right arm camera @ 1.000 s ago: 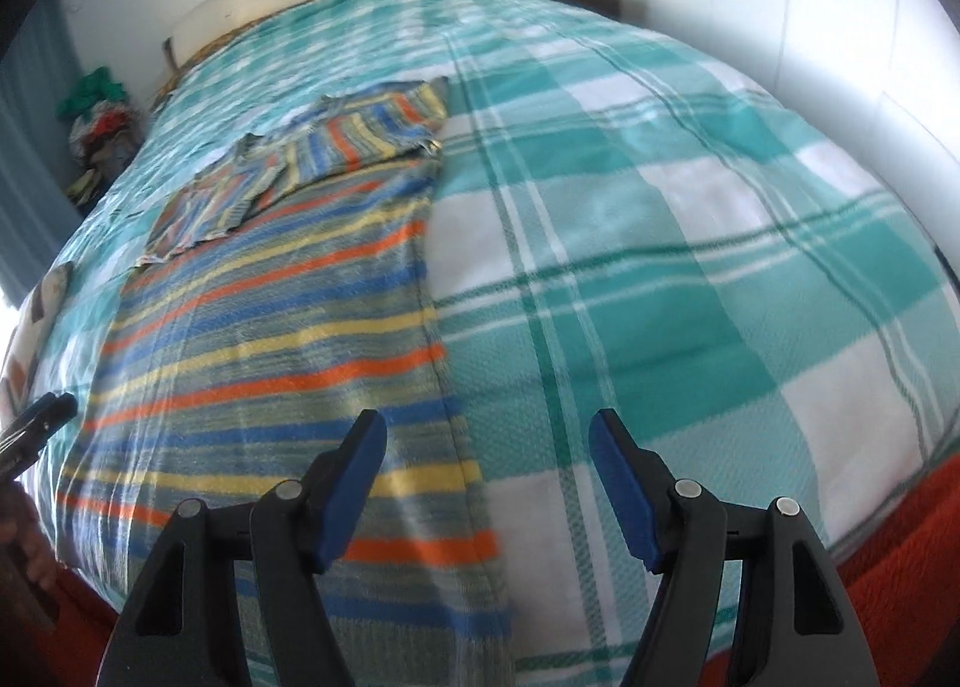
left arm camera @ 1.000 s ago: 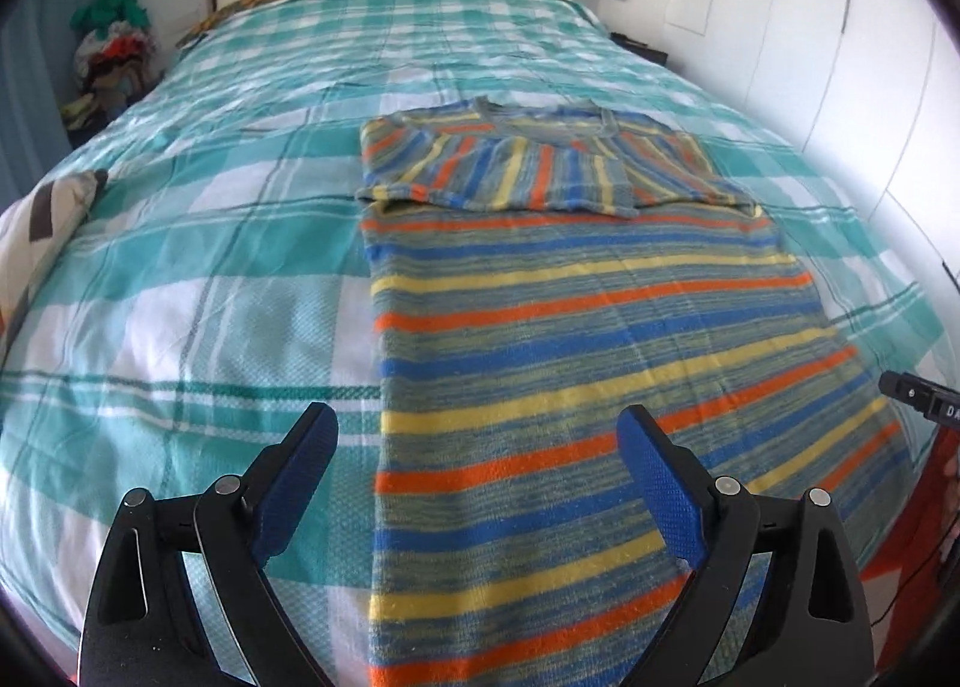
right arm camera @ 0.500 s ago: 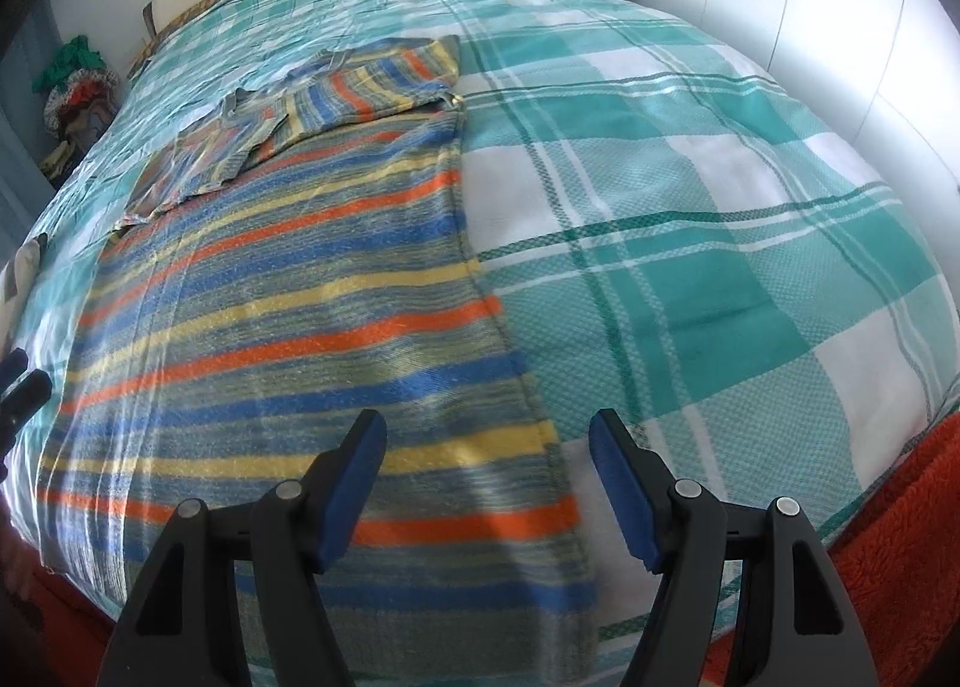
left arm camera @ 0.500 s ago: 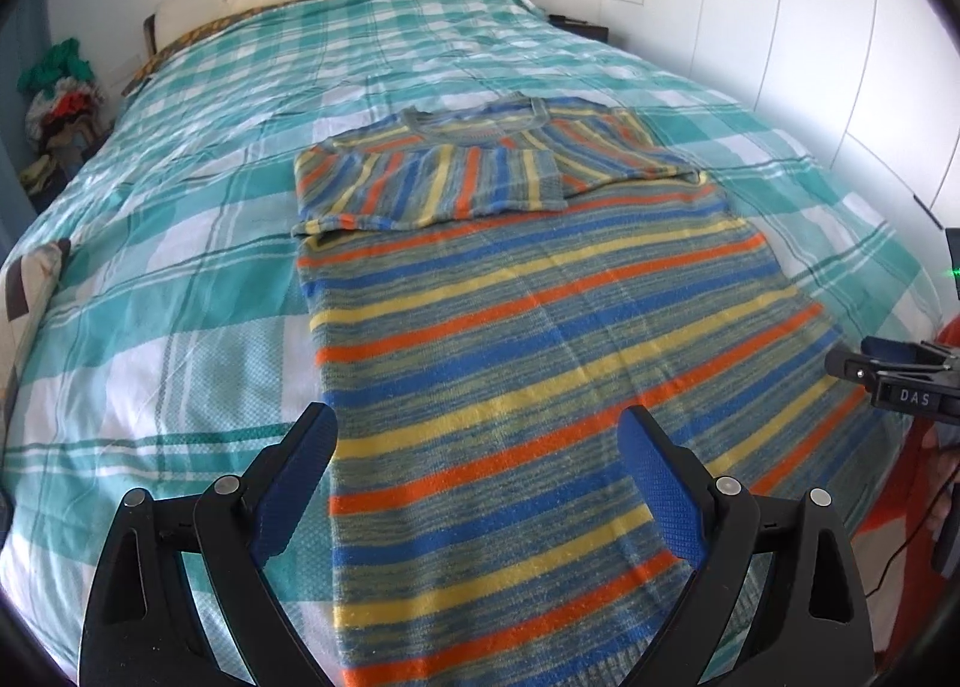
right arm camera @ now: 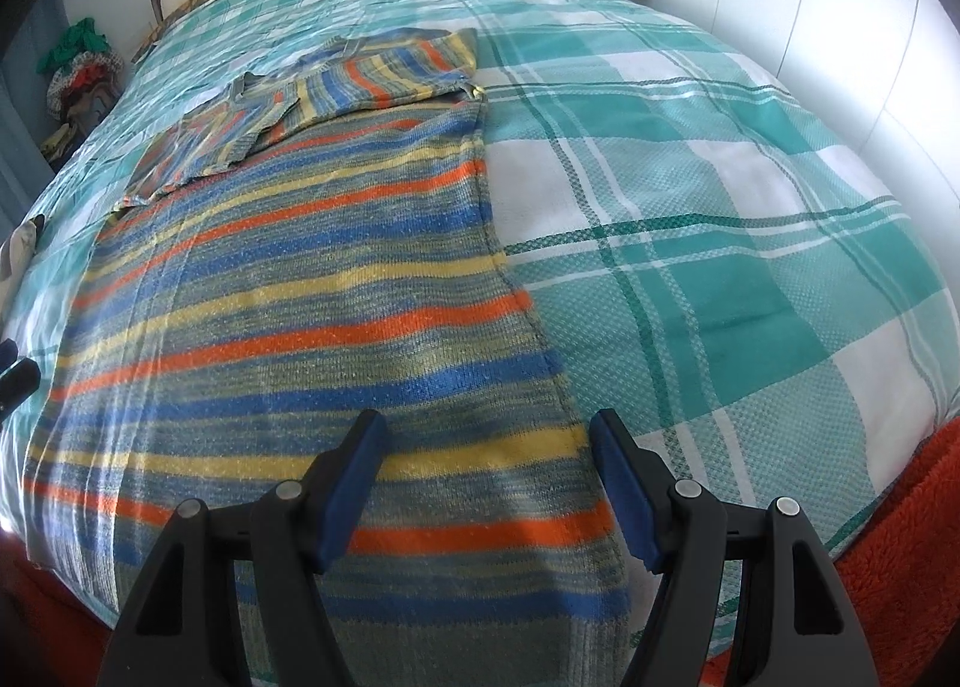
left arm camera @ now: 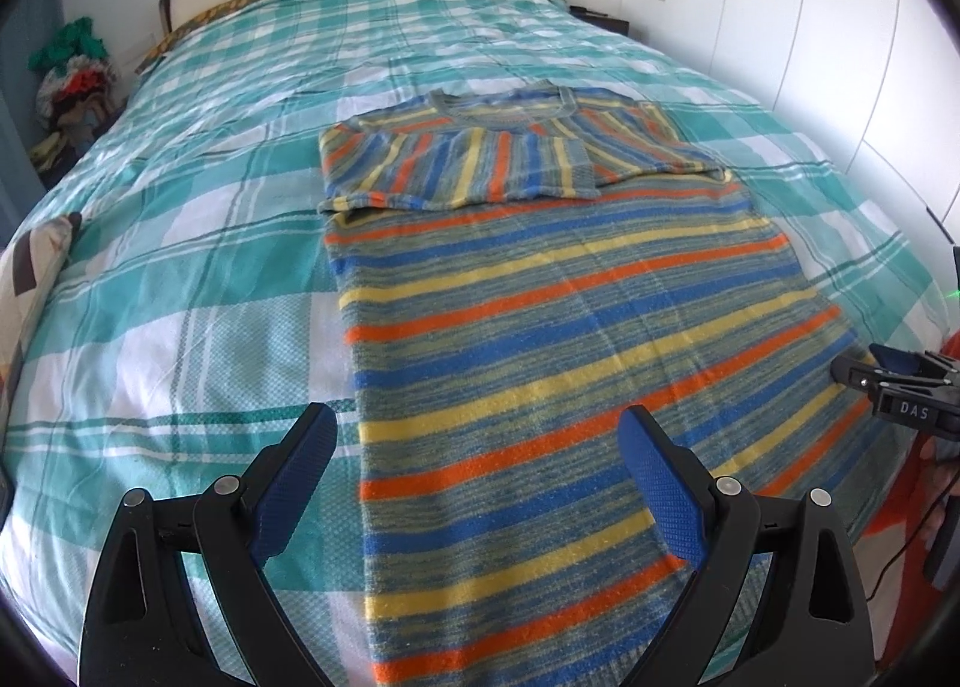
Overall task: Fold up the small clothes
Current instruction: 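Move both grippers to the ribbed hem of the sweater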
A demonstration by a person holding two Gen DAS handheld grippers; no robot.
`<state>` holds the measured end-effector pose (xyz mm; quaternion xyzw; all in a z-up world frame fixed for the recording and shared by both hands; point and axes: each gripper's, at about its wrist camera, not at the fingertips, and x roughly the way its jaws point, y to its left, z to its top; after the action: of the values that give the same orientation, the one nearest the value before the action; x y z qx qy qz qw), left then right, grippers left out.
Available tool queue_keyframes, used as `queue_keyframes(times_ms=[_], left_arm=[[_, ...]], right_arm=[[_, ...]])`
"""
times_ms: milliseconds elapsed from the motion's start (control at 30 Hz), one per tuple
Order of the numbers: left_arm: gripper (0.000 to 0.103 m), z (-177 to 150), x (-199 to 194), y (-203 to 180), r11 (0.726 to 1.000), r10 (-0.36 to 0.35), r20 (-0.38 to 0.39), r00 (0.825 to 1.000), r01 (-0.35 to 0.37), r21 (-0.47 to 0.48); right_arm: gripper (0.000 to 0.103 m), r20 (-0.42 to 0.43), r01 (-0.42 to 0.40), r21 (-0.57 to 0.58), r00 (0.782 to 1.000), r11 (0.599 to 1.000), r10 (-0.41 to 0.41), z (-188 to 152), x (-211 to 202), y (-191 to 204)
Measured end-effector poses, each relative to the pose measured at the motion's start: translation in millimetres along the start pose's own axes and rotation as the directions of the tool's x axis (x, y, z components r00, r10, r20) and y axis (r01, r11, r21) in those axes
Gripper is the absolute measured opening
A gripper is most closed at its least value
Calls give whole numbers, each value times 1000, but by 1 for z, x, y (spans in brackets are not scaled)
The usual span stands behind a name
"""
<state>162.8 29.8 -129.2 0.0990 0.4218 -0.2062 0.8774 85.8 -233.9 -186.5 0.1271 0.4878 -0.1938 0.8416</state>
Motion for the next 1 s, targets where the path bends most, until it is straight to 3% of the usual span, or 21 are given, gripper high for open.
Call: queue_keyframes(times_ms=[267,467,633,1000], left_arm=[[96,-3,4,13,998,61,6,998,-61,-9],[96,-9,11,37,990,70,5,998,-69,-122],[96,-22,10,57,968,47,11,999,-43,-246],[96,-47,-3,72,917,94,-31,995,-98,-387]], right_arm=[[70,18,-34,17,999,999,33,3,0,-1],[70,62,-79,38,995,996,76,5,-7,-15],[70,118,-94,-11,988,995,95,2,-19,-22],[70,208,-163,-95,961,982,180,-3,-37,-35]])
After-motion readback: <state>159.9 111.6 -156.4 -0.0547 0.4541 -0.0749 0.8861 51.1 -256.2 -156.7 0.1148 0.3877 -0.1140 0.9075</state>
